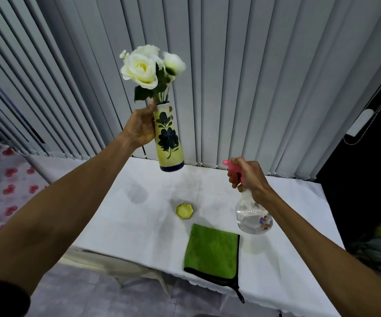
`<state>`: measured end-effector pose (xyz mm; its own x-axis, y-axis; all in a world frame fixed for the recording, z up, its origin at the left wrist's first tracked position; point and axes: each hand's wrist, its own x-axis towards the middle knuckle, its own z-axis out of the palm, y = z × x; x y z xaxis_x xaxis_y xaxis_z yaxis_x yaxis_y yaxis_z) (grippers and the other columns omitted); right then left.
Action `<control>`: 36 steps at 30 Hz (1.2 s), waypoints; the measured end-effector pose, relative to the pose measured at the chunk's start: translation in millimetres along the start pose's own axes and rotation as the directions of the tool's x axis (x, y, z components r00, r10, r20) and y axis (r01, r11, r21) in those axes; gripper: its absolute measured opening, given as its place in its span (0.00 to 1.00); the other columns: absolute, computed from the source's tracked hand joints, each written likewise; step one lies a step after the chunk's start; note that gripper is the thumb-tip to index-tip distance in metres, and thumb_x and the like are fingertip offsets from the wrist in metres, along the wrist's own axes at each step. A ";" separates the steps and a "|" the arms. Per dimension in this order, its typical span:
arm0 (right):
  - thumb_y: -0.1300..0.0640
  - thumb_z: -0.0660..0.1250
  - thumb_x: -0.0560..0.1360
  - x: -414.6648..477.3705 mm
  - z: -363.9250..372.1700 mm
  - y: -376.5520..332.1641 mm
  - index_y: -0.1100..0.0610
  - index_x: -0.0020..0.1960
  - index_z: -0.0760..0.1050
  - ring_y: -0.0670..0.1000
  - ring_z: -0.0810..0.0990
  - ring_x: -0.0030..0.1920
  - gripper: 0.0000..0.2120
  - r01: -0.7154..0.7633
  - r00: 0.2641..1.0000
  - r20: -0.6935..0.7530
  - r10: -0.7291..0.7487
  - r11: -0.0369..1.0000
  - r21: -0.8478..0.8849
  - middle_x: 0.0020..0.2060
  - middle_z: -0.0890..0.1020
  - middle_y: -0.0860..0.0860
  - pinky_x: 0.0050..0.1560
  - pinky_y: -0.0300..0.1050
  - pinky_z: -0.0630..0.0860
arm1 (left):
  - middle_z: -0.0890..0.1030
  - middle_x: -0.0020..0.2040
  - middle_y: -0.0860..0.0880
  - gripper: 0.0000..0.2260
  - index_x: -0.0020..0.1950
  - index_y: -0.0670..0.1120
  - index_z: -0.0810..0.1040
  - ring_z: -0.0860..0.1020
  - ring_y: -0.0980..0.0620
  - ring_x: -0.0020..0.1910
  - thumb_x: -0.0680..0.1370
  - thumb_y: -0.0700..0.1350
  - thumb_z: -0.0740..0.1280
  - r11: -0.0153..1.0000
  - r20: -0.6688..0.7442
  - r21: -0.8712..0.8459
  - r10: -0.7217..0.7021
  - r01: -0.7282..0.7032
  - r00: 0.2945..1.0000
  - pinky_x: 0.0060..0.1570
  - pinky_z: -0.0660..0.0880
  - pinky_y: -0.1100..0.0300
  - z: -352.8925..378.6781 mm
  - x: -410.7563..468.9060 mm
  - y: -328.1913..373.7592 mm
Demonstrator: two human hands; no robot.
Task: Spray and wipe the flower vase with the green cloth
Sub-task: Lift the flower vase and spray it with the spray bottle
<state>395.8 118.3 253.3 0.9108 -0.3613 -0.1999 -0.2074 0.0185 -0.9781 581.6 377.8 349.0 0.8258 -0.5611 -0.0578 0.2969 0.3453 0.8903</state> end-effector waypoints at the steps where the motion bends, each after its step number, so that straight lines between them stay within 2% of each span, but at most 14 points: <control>1: 0.44 0.65 0.71 -0.6 -1.5 -1.0 0.52 0.45 0.88 0.53 0.75 0.26 0.17 -0.003 1.000 -0.003 0.003 1.000 0.019 0.28 0.80 0.54 0.26 0.38 0.65 | 0.83 0.54 0.45 0.16 0.58 0.44 0.80 0.79 0.46 0.52 0.78 0.52 0.64 1.000 0.008 0.009 0.000 0.000 1.000 0.59 0.74 0.50 1.0 0.0 -0.3; 4: 0.43 0.65 0.72 1.4 -4.7 -15.1 0.54 0.50 0.87 0.53 0.76 0.26 0.19 0.022 1.000 -0.006 -0.022 0.997 0.077 0.29 0.81 0.56 0.26 0.38 0.64 | 0.83 0.52 0.45 0.16 0.58 0.44 0.79 0.80 0.46 0.51 0.79 0.53 0.61 1.000 0.041 0.027 -0.015 0.014 0.999 0.58 0.75 0.50 4.9 -1.8 -1.2; 8: 0.33 0.64 0.73 4.9 -3.9 -49.9 0.52 0.50 0.87 0.54 0.81 0.29 0.25 0.082 0.997 0.000 -0.082 0.988 0.132 0.34 0.85 0.57 0.27 0.38 0.70 | 0.84 0.52 0.45 0.17 0.61 0.43 0.78 0.81 0.46 0.51 0.80 0.53 0.59 1.000 0.107 -0.013 -0.023 0.025 0.994 0.56 0.77 0.51 8.9 -3.4 -3.9; 13: 0.40 0.64 0.76 12.3 0.1 -90.2 0.55 0.42 0.87 0.57 0.85 0.34 0.22 0.139 0.990 -0.008 -0.139 0.985 0.104 0.38 0.87 0.59 0.33 0.42 0.72 | 0.83 0.53 0.45 0.17 0.61 0.44 0.77 0.80 0.46 0.52 0.83 0.52 0.55 0.998 0.150 -0.043 -0.030 0.036 0.988 0.58 0.75 0.50 10.1 -2.2 -5.7; 17: 0.44 0.63 0.77 15.0 3.5 -105.8 0.53 0.38 0.87 0.54 0.85 0.32 0.19 0.145 0.989 0.020 -0.149 0.980 0.139 0.37 0.86 0.57 0.31 0.40 0.74 | 0.84 0.54 0.45 0.18 0.58 0.45 0.82 0.81 0.46 0.53 0.84 0.51 0.55 0.999 0.130 -0.028 -0.029 0.032 0.991 0.58 0.77 0.50 9.3 -0.6 -3.9; 22: 0.44 0.63 0.74 20.9 3.1 -104.2 0.56 0.37 0.85 0.54 0.80 0.29 0.20 0.151 0.988 -0.004 -0.151 0.983 0.102 0.33 0.84 0.57 0.31 0.41 0.71 | 0.84 0.54 0.45 0.16 0.58 0.44 0.82 0.82 0.45 0.53 0.78 0.51 0.62 0.999 0.155 -0.017 -0.030 0.033 0.988 0.57 0.78 0.50 9.9 -1.7 -1.7; 26: 0.44 0.63 0.73 24.5 -5.8 -89.9 0.60 0.45 0.85 0.54 0.79 0.29 0.21 0.134 0.991 -0.035 -0.131 0.986 0.101 0.32 0.83 0.56 0.31 0.41 0.70 | 0.84 0.55 0.45 0.17 0.60 0.43 0.81 0.81 0.45 0.54 0.81 0.51 0.60 0.998 0.179 -0.050 -0.033 0.043 0.983 0.58 0.77 0.49 4.7 -2.7 -1.4; 28: 0.45 0.63 0.75 23.1 -10.0 -84.9 0.56 0.43 0.86 0.55 0.79 0.29 0.19 0.115 0.993 -0.011 -0.114 0.986 0.120 0.33 0.84 0.57 0.29 0.40 0.68 | 0.84 0.55 0.45 0.16 0.60 0.43 0.81 0.81 0.45 0.54 0.77 0.51 0.67 0.998 0.213 -0.042 -0.032 0.042 0.976 0.58 0.78 0.50 5.3 -3.3 -0.1; 31: 0.46 0.62 0.76 19.3 -16.0 -78.8 0.53 0.39 0.87 0.55 0.81 0.29 0.19 0.102 0.994 0.025 -0.105 0.991 0.091 0.33 0.85 0.58 0.28 0.39 0.69 | 0.84 0.55 0.45 0.24 0.60 0.43 0.81 0.81 0.45 0.54 0.68 0.52 0.78 0.998 0.232 -0.011 -0.051 0.055 0.971 0.58 0.78 0.50 6.3 -2.1 1.3; 36: 0.44 0.62 0.76 15.9 -23.7 -55.0 0.52 0.34 0.86 0.53 0.79 0.27 0.20 0.072 0.996 0.038 -0.074 0.996 0.049 0.30 0.83 0.55 0.27 0.40 0.70 | 0.83 0.56 0.45 0.28 0.62 0.42 0.79 0.80 0.45 0.55 0.67 0.52 0.79 0.997 0.244 -0.034 -0.061 0.071 0.968 0.59 0.78 0.51 6.0 1.8 -1.3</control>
<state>413.2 89.5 305.3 0.9367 -0.3257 -0.1287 -0.1233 0.0375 -0.9917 579.8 371.8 350.4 0.6641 -0.7477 0.0002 0.3710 0.3297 0.8681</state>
